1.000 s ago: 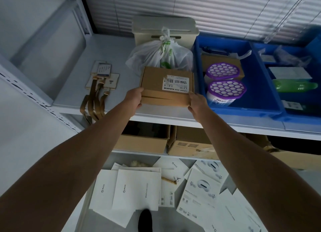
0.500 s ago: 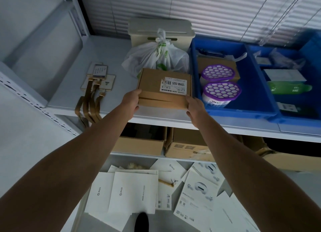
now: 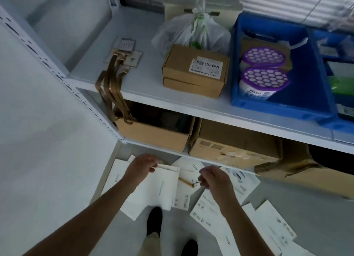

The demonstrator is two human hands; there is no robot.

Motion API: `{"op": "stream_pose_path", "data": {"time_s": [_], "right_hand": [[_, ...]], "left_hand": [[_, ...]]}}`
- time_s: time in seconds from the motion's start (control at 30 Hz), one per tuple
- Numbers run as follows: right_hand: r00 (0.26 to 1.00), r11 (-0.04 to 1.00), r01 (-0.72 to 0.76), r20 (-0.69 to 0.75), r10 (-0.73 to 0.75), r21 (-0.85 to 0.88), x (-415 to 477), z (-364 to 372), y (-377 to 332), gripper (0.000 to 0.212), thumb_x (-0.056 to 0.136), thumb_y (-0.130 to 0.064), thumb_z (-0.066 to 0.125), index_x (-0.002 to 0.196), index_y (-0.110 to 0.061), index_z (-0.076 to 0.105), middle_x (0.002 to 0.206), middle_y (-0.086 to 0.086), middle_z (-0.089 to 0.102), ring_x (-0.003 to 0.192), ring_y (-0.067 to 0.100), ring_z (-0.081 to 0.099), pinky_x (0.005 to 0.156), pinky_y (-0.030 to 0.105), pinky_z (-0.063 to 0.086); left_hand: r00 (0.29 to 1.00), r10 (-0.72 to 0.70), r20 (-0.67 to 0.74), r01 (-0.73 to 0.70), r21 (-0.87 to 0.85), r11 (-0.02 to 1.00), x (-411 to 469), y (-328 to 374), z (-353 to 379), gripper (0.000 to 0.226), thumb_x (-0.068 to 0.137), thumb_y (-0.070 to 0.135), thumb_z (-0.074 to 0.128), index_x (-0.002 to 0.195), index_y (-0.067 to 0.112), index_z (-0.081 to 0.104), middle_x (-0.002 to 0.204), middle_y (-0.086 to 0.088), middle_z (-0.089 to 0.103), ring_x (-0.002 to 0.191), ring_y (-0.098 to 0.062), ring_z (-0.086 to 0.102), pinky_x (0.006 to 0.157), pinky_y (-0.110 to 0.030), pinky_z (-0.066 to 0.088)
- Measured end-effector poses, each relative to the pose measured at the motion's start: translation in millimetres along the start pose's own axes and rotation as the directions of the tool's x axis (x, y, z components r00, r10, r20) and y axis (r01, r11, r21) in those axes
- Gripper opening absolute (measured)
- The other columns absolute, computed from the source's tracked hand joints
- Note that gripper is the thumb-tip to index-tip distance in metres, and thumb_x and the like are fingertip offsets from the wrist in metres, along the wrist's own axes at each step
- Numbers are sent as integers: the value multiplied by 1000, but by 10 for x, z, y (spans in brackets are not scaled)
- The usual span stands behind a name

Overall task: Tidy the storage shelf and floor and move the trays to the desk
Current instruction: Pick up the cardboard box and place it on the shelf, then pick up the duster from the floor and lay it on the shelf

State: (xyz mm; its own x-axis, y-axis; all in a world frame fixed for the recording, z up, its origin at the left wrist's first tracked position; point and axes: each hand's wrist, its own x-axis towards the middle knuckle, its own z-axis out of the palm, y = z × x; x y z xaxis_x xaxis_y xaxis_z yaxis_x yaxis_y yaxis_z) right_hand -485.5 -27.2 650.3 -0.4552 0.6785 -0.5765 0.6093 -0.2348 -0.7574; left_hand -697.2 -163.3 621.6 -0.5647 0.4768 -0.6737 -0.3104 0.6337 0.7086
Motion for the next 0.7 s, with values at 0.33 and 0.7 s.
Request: {"op": "stream_pose_path", "data": {"time_s": [0.33, 0.7], "right_hand": [[884, 782, -273, 174, 433, -560, 931, 730, 2881, 22, 93, -26, 49, 85, -15, 67, 87, 5, 71, 83, 25, 65, 77, 33, 52], [989, 601, -29, 62, 131, -798, 4214, 2224, 5466, 74, 87, -22, 64, 152, -13, 29, 147, 13, 45, 138, 35, 38, 110, 46, 37]], "left_hand": [[878, -461, -130, 474, 101, 875, 597, -2785, 516, 19, 88, 25, 59, 91, 9, 69, 87, -11, 73, 73, -23, 66, 58, -24, 41], [941, -331, -68, 337, 285, 898, 3169, -5688, 1078, 16, 90, 19, 59, 102, 23, 68, 109, -1, 67, 102, -24, 66, 89, -33, 51]]}}
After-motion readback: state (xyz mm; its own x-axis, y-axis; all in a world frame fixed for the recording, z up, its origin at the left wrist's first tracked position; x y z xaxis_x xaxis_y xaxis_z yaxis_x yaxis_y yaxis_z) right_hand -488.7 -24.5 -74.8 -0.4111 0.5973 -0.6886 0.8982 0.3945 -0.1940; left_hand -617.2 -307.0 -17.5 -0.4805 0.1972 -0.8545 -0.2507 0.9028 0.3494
